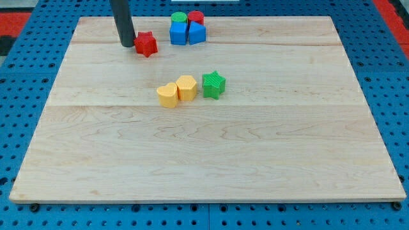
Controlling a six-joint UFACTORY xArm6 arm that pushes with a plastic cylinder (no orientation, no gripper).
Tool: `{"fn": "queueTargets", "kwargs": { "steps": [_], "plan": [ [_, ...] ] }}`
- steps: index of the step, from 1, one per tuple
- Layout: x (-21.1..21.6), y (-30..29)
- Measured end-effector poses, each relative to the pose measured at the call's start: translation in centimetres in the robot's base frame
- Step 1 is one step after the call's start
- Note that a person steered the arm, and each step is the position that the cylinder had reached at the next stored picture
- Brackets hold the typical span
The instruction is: Slide the red star up and right
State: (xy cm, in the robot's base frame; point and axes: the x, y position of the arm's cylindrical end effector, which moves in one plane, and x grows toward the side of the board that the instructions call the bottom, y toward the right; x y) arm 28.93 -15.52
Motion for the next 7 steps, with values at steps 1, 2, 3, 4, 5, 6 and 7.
{"fn": "queueTargets", "kwargs": {
  "steps": [1, 2, 3, 4, 5, 6, 7],
  "plan": [
    [1.5, 0.7],
    [2.6, 0.7],
    [3.4, 2.1],
    [4.4, 3.6],
    [6.3, 4.4],
    [6.4, 6.2],
    [4.7, 6.3]
  ]
}}
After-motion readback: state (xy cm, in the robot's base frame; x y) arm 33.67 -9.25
